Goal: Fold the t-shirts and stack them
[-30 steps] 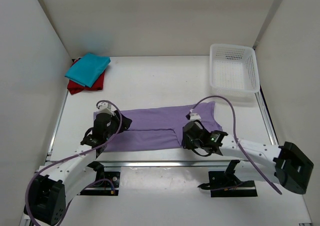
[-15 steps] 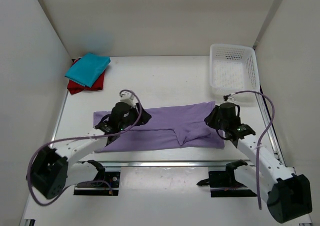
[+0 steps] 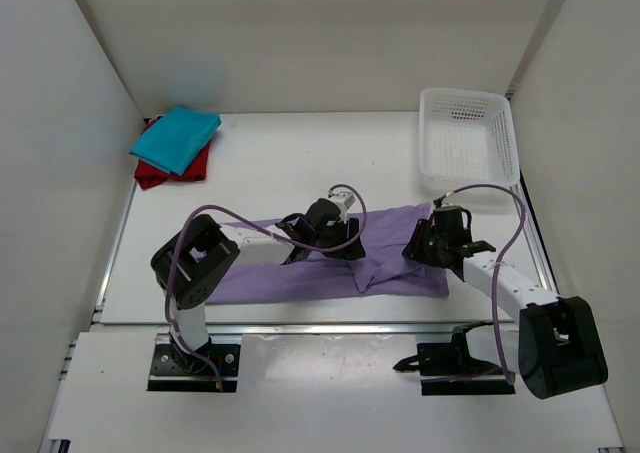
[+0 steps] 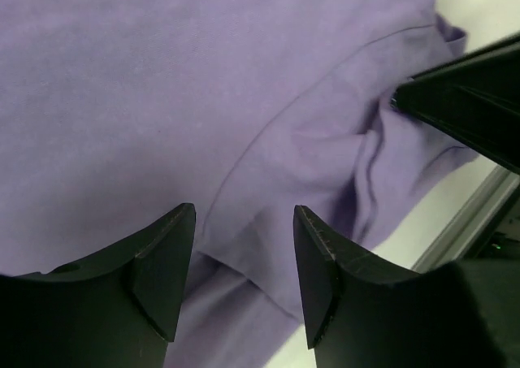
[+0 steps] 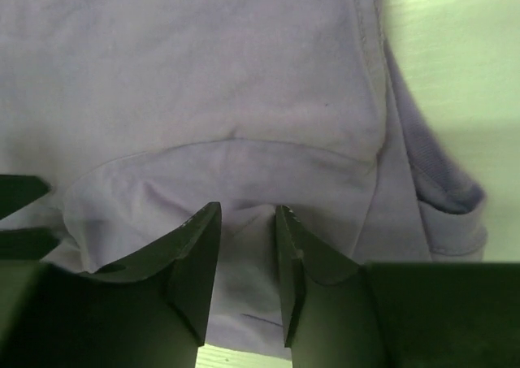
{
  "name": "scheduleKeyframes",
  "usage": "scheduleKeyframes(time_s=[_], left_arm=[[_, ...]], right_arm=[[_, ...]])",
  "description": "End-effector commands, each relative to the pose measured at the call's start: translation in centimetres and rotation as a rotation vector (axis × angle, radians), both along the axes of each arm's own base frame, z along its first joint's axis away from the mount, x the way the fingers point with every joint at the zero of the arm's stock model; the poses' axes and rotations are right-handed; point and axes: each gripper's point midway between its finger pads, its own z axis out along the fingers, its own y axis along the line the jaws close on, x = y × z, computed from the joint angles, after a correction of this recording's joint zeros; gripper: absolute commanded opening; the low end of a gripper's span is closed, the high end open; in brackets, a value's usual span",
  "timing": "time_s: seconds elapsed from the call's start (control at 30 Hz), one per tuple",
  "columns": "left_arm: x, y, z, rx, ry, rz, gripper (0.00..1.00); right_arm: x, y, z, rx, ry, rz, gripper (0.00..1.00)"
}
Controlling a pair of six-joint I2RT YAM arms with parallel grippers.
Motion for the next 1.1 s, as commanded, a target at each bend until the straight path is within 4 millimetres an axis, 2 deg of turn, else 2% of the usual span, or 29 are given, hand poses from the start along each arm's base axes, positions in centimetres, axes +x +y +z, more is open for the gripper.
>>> scheduleKeyframes(time_s=[0.0, 0.07, 0.13, 0.17, 0.2, 0.27, 0.37, 0.43, 0.5, 0.57, 0.6, 0.67, 0.77, 0.8, 0.9, 0.93, 0.97, 1.03, 1.07], left_arm=[[0.7, -1.5, 1.2, -0.061, -0.001, -0.022, 0.62], [1.3, -1.0, 0.5, -0.058, 0.014, -0.008, 0.62], [1.5, -0.4, -0.5, -0.051, 0.035, 0.006, 0.62], [1.6, -0.2, -0.4, -0.058, 0.033, 0.009, 0.61], [1.4, 0.0, -0.9, -0.048, 0.038, 0.007, 0.61], [1.8, 0.2, -0.7, -0.059, 0.033, 0.023, 0.61], [1.8, 0.2, -0.5, -0.065, 0.033, 0.020, 0.62], [1.9, 0.2, -0.4, -0.077, 0.040, 0.025, 0.61], [2.0, 0.4, -0.4, -0.085, 0.048, 0.025, 0.62], [2.3, 0.6, -0.2, -0.096, 0.050, 0.039, 0.62], [2.2, 0.6, -0.2, -0.093, 0.049, 0.038, 0.61], [2.2, 0.6, 0.2, -0.103, 0.047, 0.035, 0.61], [2.1, 0.9, 0.8, -0.108, 0.040, 0.036, 0.62], [2.2, 0.9, 1.0, -0.115, 0.036, 0.039, 0.62], [1.9, 1.4, 1.2, -0.110, 0.025, 0.042, 0.62], [1.1, 1.4, 1.1, -0.109, 0.032, 0.028, 0.62], [1.2, 1.9, 1.1, -0.111, 0.025, 0.044, 0.62], [-0.1, 1.8, 1.6, -0.128, 0.025, 0.025, 0.62], [-0.8, 2.1, 1.0, -0.118, 0.032, 0.020, 0.62]], right_arm=[[-0.1, 0.7, -0.2, 0.040, -0.015, 0.024, 0.28], [-0.4, 1.1, 0.0, 0.060, -0.017, 0.041, 0.17], [-0.8, 1.2, 0.2, 0.072, -0.018, 0.047, 0.11], [-0.6, 1.0, 0.9, 0.072, -0.048, 0.040, 0.07], [-0.7, 1.1, 1.5, 0.075, -0.071, 0.045, 0.05], [-1.0, 1.0, 2.4, 0.080, -0.109, 0.046, 0.04], [-2.2, 0.5, 3.1, 0.065, -0.109, 0.042, 0.03], [-4.0, 0.3, 2.4, 0.072, -0.056, 0.038, 0.04], [-5.3, 0.3, 2.0, 0.091, -0.044, 0.017, 0.11], [-6.5, 2.1, 2.2, 0.142, -0.046, 0.050, 0.19], [-6.7, 2.2, 2.4, 0.148, -0.053, 0.045, 0.22], [-7.4, 2.2, 1.9, 0.151, -0.032, 0.048, 0.22], [-6.3, 0.8, 2.7, 0.133, -0.066, 0.005, 0.25], [-5.6, 0.7, 3.8, 0.135, -0.103, 0.009, 0.26], [-2.4, -1.7, 4.6, 0.103, -0.166, -0.081, 0.26], [-1.3, -1.5, 5.1, 0.121, -0.186, -0.067, 0.25], [0.1, -2.3, 5.7, 0.107, -0.228, -0.093, 0.24], [2.8, -3.1, 6.5, 0.080, -0.258, -0.123, 0.18], [3.6, -3.8, 6.0, 0.045, -0.253, -0.161, 0.19]])
